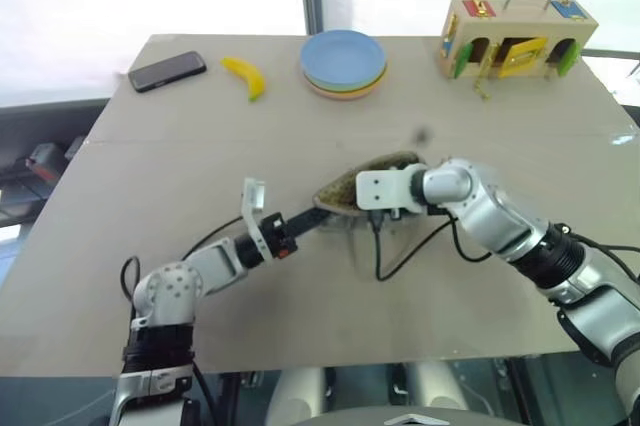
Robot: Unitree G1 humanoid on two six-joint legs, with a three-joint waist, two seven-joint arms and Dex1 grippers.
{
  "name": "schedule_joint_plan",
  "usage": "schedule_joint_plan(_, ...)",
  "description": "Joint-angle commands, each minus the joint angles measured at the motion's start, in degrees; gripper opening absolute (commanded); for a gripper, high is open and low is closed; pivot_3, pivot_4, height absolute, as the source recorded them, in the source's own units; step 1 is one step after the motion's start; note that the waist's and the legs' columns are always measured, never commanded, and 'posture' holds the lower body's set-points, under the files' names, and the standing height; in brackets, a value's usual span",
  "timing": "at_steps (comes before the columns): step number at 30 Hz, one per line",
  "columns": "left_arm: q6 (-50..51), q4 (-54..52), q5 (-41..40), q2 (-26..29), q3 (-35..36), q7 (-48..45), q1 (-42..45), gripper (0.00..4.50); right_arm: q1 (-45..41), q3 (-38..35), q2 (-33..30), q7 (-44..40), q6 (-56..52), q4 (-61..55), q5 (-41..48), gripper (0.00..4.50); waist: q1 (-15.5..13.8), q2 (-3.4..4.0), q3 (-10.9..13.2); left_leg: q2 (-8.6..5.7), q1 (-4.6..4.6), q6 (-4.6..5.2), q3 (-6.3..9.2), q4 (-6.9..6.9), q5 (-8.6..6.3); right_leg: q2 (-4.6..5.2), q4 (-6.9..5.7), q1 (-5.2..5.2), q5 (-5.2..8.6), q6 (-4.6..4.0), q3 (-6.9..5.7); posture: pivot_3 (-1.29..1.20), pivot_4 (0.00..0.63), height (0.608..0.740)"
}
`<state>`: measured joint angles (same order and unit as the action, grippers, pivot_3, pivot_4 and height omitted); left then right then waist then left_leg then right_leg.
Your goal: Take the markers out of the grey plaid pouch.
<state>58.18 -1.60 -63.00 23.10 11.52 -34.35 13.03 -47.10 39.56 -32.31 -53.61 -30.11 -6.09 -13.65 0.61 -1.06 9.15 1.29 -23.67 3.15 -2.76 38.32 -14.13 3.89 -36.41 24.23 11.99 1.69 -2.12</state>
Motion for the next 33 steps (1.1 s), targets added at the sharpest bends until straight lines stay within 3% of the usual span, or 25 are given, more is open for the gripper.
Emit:
schedule_joint_plan(1, -1.43, -2.06, 2.05, 0.09, -0.05, -0.51, -1.22, 0.00, -0.43, -1.54, -1.60, -4.99, -4.28, -1.91, 0.04, 2.13, -0.01, 0.00, 0.00, 0.00, -0.01, 0.00, 0.01, 0.00, 0.00, 0.01, 0.00, 0.00, 0.00, 0.00, -0.01, 0.00, 0.150, 0.740)
schedule_joint_plan(8, -2.91, -4.70, 4.88, -0.03, -2.36, -2.18, -1.73, 0.00, -0.68, 1.33, -3.54, -9.16, -3.09, 0.04, -3.68, 2.13, -0.11, 0.01, 0.00, -0.05, -0.05, 0.01, 0.02, -0.01, -0.01, 0.11, 0.09, -0.01, 0.00, -0.01, -0.08, 0.00, 0.150, 0.740)
schedule_joint_plan(15, -3.01, -5.40, 5.38, -0.20, -2.15, -2.09, -1.59, 0.00, -0.93, -0.80, -5.05, -13.32, -4.64, -2.02, -3.23, 2.13, -0.18, 0.04, 0.04, -0.06, -0.07, 0.01, 0.05, 0.01, -0.01, 0.13, 0.10, -0.03, 0.00, -0.01, -0.12, 0.00, 0.150, 0.740)
schedule_joint_plan(20, -3.53, -6.88, 6.13, -0.68, -3.15, -2.22, -1.67, 0.00, -0.19, 2.58, -1.96, -9.72, 0.44, 7.43, -7.35, 2.13, -0.04, 0.01, 0.00, -0.05, -0.06, 0.01, 0.04, -0.04, -0.01, 0.10, 0.12, -0.01, 0.00, -0.01, -0.12, 0.00, 0.150, 0.740)
schedule_joint_plan(26, -5.10, -7.30, 7.85, -0.72, -3.22, -2.29, -1.86, 0.00, 0.97, -0.54, -1.81, -9.84, 2.50, 8.74, -7.13, 0.26, -0.01, -0.12, -0.12, -0.02, 0.39, -0.01, 0.03, 0.02, -0.01, 0.13, 0.11, -0.42, 0.01, -0.01, -0.15, 0.00, 0.150, 0.740)
schedule_joint_plan(33, -11.65, -6.21, 14.20, -0.82, -4.91, -3.23, -1.06, 0.00, 4.14, -9.27, -3.36, -12.54, 4.10, 0.47, 0.94, 0.26, -0.28, -0.11, -0.11, -0.02, 0.18, -0.02, 0.08, -0.03, -0.01, 0.19, 0.14, -0.29, -0.02, -0.04, -0.21, 0.00, 0.150, 0.740)
